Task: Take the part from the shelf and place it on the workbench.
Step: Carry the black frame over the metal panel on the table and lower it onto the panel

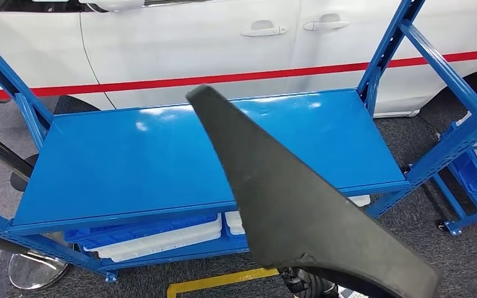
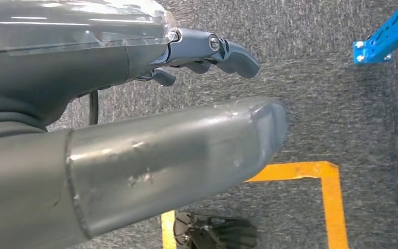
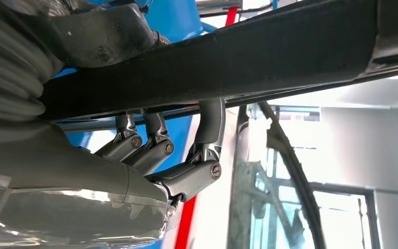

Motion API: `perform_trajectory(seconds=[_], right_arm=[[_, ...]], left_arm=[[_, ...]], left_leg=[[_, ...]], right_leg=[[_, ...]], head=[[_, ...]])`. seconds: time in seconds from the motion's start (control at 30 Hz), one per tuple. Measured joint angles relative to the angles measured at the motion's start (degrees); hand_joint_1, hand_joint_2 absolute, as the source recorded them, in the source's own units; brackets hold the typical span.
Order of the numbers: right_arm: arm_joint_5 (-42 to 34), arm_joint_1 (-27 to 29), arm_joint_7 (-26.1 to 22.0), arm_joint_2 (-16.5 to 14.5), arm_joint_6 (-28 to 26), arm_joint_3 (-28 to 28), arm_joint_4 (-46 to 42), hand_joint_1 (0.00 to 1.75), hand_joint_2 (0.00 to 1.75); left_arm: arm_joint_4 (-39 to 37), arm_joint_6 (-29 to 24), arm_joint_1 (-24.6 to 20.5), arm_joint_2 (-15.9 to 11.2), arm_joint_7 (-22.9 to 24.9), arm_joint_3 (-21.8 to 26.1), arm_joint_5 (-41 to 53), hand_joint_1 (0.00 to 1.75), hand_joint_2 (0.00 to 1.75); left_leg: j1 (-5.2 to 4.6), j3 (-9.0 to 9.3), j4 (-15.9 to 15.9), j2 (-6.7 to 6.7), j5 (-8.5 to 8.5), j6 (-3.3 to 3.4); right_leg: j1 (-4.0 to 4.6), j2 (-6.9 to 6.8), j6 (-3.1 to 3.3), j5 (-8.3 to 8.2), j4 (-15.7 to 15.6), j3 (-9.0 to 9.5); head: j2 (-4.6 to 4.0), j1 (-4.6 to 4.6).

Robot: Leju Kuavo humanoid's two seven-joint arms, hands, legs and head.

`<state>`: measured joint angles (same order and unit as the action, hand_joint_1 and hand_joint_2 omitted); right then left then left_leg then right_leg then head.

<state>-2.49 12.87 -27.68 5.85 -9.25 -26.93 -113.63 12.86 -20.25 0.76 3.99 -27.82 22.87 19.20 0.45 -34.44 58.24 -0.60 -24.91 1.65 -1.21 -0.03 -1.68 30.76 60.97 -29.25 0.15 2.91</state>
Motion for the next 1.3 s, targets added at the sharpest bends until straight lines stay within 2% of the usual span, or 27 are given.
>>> perform_trajectory(seconds=[0.07, 0.13, 0.17, 0.2, 0.27, 0.3, 0.33, 0.37, 0.4, 0.47, 0.53, 0.6, 0.67, 0.7, 0.73, 0.8, 0.83, 0.87, 0.9, 0.93, 0.97, 1.03, 1.07, 1.13, 1.17, 1.2, 1.3], right_arm=[[0.56, 0.68, -0.11, 0.12, -1.37, 0.02, 0.05, 1.75, 1.75], [1.11, 1.33, -0.23, 0.22, -2.46, 0.04, 0.07, 1.75, 1.75], [1.45, 1.57, -0.28, 0.26, -2.88, 0.04, 0.04, 1.75, 1.75], [1.79, 1.81, -0.36, 0.29, -3.23, 0.04, -0.03, 1.75, 1.75], [2.61, 2.33, -0.49, 0.38, -3.91, 0.04, -0.22, 1.75, 1.75], [2.91, 2.61, -0.52, 0.41, -4.16, 0.04, -0.31, 1.75, 1.75], [3.13, 2.88, -0.54, 0.45, -4.38, 0.04, -0.38, 1.75, 1.75], [3.3, 3.15, -0.53, 0.51, -4.58, 0.04, -0.46, 1.75, 1.75], [3.45, 3.43, -0.53, 0.58, -4.82, 0.04, -0.59, 1.75, 1.75], [3.82, 3.96, -0.52, 0.77, -5.32, 0.04, -0.97, 1.75, 1.75], [4.07, 4.33, -0.5, 0.9, -5.72, 0.04, -1.43, 1.75, 1.75], [4.2, 4.6, -0.42, 0.96, -6.17, 0.04, -1.78, 1.75, 1.75], [4.31, 4.99, -0.22, 1.13, -6.58, 0.04, -2.05, 1.75, 1.75], [4.35, 5.19, -0.08, 1.22, -6.73, 0.04, -2.17, 1.75, 1.75], [4.4, 5.36, 0.05, 1.35, -6.86, 0.04, -2.25, 1.75, 1.75], [4.5, 5.6, 0.27, 1.58, -7.22, 0.03, -2.3, 1.75, 1.75], [4.54, 5.7, 0.33, 1.69, -7.37, 0.03, -2.3, 1.75, 1.75], [4.55, 5.78, 0.36, 1.79, -7.47, 0.03, -2.3, 1.75, 1.75], [4.57, 5.82, 0.37, 1.84, -7.54, 0.03, -2.3, 1.75, 1.75], [4.59, 5.84, 0.38, 1.87, -7.6, 0.03, -2.31, 1.75, 1.75], [4.61, 5.83, 0.4, 1.89, -7.67, 0.03, -2.34, 1.75, 1.75], [4.65, 5.86, 0.46, 1.91, -7.97, 0.03, -2.5, 1.75, 1.75], [4.65, 5.89, 0.49, 1.92, -8.18, 0.03, -2.57, 1.75, 1.75], [4.65, 6.0, 0.52, 1.96, -8.58, 0.03, -2.63, 1.75, 1.75], [4.63, 6.03, 0.55, 1.98, -8.67, 0.02, -2.63, 1.75, 1.75], [4.61, 6.06, 0.6, 1.99, -8.73, 0.02, -2.63, 1.75, 1.75], [4.43, 6.21, 0.78, 2.04, -9.06, 0.0, -2.63, 1.75, 1.75]], left_arm=[[0.01, -0.08, 0.05, -0.01, 0.08, 0.06, 0.5, 0.0, 0.0], [0.0, -0.13, 0.17, -0.01, 0.1, 0.09, 0.99, 0.0, 0.0], [-0.01, -0.13, 0.24, 0.03, 0.11, 0.1, 1.18, 0.0, 0.0], [-0.01, -0.13, 0.3, 0.07, 0.11, 0.11, 1.37, 0.0, 0.0], [-0.01, -0.13, 0.29, 0.15, 0.1, 0.13, 1.75, 0.0, 0.0], [-0.01, -0.13, 0.26, 0.17, 0.09, 0.13, 1.96, 0.0, 0.0], [-0.01, -0.13, 0.23, 0.18, 0.07, 0.14, 2.17, 0.0, 0.0], [-0.01, -0.13, 0.22, 0.2, 0.03, 0.14, 2.37, 0.0, 0.0], [-0.01, -0.12, 0.2, 0.22, -0.02, 0.14, 2.62, 0.0, 0.0], [0.02, -0.1, 0.08, 0.23, -0.09, 0.14, 3.01, 0.0, 0.0], [0.08, -0.07, -0.13, 0.25, -0.12, 0.14, 3.33, 0.0, 0.0], [0.12, 0.04, -0.24, 0.29, -0.13, 0.16, 3.55, 0.0, 0.0], [0.12, 0.3, -0.27, 0.34, -0.11, 0.22, 3.65, 0.0, 0.0], [0.12, 0.41, -0.26, 0.36, -0.1, 0.26, 3.71, 0.0, 0.0], [0.12, 0.49, -0.24, 0.38, -0.08, 0.28, 3.78, 0.0, 0.0], [0.12, 0.53, -0.17, 0.39, -0.07, 0.31, 3.98, 0.0, 0.0], [0.12, 0.53, -0.15, 0.41, -0.07, 0.31, 4.05, 0.0, 0.0], [0.12, 0.53, -0.15, 0.43, -0.07, 0.32, 4.12, 0.0, 0.0], [0.12, 0.52, -0.16, 0.48, -0.07, 0.32, 4.16, 0.0, 0.0], [0.12, 0.51, -0.16, 0.55, -0.05, 0.32, 4.22, 0.0, 0.0], [0.13, 0.49, -0.17, 0.62, -0.04, 0.32, 4.3, 0.0, 0.0], [0.15, 0.43, -0.22, 0.73, -0.01, 0.33, 4.49, 0.0, 0.0], [0.16, 0.4, -0.25, 0.74, 0.0, 0.36, 4.61, 0.0, 0.0], [0.16, 0.38, -0.21, 0.76, 0.04, 0.45, 4.83, 0.0, 0.0], [0.15, 0.39, -0.15, 0.79, 0.07, 0.55, 4.93, 0.0, 0.0], [0.15, 0.4, -0.06, 0.83, 0.09, 0.65, 5.02, 0.0, 0.0], [0.14, 0.46, -0.02, 0.91, 0.13, 0.84, 5.31, 0.0, 0.0]], left_leg=[[-0.12, -0.45, 0.47, 0.07, 0.52, -0.72], [0.03, -0.75, 0.63, 0.14, 0.87, -1.5], [0.14, -1.24, 1.4, 0.18, -0.22, -1.82], [0.24, -2.0, 3.17, 0.22, -2.36, -2.09], [0.33, -3.92, 9.62, 0.23, -8.38, -2.46], [0.33, -4.57, 13.11, 0.23, -10.36, -2.56], [0.32, -4.59, 15.59, 0.23, -10.95, -2.57], [0.31, -3.75, 16.35, 0.23, -10.17, -2.46], [0.28, -1.89, 15.1, 0.24, -8.54, -2.23], [-0.02, 4.44, 7.5, 0.3, -6.26, -1.31], [-0.48, 9.92, -0.65, 0.36, -6.9, -0.52], [-0.8, 11.16, -3.61, 0.35, -7.17, -0.16], [-0.61, 10.23, -4.04, 0.09, -5.67, 0.42], [-0.44, 9.51, -4.3, -0.08, -4.78, 0.8], [-0.3, 8.65, -4.39, -0.27, -3.97, 1.08], [-0.34, 6.64, -4.07, -0.44, -2.62, 1.33], [-0.35, 5.62, -3.75, -0.5, -2.0, 1.25], [-0.33, 4.55, -3.31, -0.54, -1.45, 1.14], [-0.28, 3.46, -2.75, -0.56, -0.99, 0.97], [-0.23, 2.41, -2.11, -0.56, -0.62, 0.75], [-0.22, 1.41, -1.38, -0.54, -0.34, 0.49], [-0.31, 0.01, -0.05, -0.43, 0.13, -0.12], [-0.38, -0.35, 0.33, -0.38, 0.44, -0.48], [-0.31, -0.76, 0.54, -0.31, 1.12, -1.25], [-0.19, -1.15, 0.89, -0.23, 0.65, -1.63], [-0.05, -1.74, 1.98, -0.14, -0.92, -1.97], [0.17, -4.25, 10.77, 0.03, -9.37, -2.65]], right_leg=[[0.34, 0.11, 0.88, 0.49, -2.26, 1.06], [0.32, 0.04, 1.93, -0.22, -2.33, 0.35], [0.28, -0.03, 2.55, -0.79, -2.37, -0.23], [0.23, -0.12, 3.08, -1.45, -2.48, -0.93], [0.36, -0.17, 3.66, -2.79, -2.46, -2.64], [0.48, -0.19, 3.69, -3.42, -2.4, -3.51], [0.61, -0.21, 3.7, -4.05, -2.31, -4.39], [0.73, -0.22, 3.67, -4.65, -2.21, -5.25], [0.85, -0.23, 3.64, -5.22, -2.12, -6.04], [1.07, -0.22, 3.43, -6.32, -1.95, -7.22], [1.11, -0.28, 2.93, -7.35, -1.93, -7.7], [0.95, -0.41, 2.15, -8.51, -2.32, -7.75], [0.83, -0.3, 1.47, -8.09, -2.12, -8.16], [0.83, -0.18, 1.23, -6.24, -0.95, -8.67], [0.74, -0.07, 1.02, -3.29, 1.35, -9.35], [0.54, 0.0, 0.55, 2.37, 8.31, -10.58], [0.43, 0.0, 0.32, 3.3, 11.43, -10.72], [0.34, -0.01, 0.13, 2.73, 13.23, -10.26], [0.23, -0.02, 0.0, 1.11, 13.08, -8.93], [0.1, -0.03, -0.1, -0.58, 11.0, -6.66], [-0.02, -0.02, -0.13, -1.11, 7.34, -3.69], [0.13, 0.04, 0.32, 0.27, -0.08, 1.35], [0.29, 0.07, 0.73, 1.22, -2.1, 2.45], [0.45, -0.05, 1.82, 0.97, -2.69, 2.11], [0.43, -0.15, 2.42, 0.4, -2.69, 1.55], [0.39, -0.25, 2.98, -0.28, -2.74, 0.84], [0.53, -0.39, 3.78, -2.47, -2.64, -1.92]], head=[[0.0, -0.03], [0.0, -0.05], [0.0, -0.05], [0.0, -0.06], [0.0, -0.07], [0.0, -0.07], [0.0, -0.07], [0.0, -0.07], [0.0, -0.07], [0.0, -0.06], [0.0, -0.05], [0.0, -0.05], [0.0, -0.05], [0.0, -0.03], [0.0, -0.03], [0.0, -0.03], [0.0, -0.04], [0.0, -0.04], [0.0, -0.03], [0.0, -0.04], [0.0, -0.04], [0.0, -0.07], [0.0, -0.08], [0.0, -0.06], [0.0, -0.07], [0.0, -0.06], [0.0, -0.07]])
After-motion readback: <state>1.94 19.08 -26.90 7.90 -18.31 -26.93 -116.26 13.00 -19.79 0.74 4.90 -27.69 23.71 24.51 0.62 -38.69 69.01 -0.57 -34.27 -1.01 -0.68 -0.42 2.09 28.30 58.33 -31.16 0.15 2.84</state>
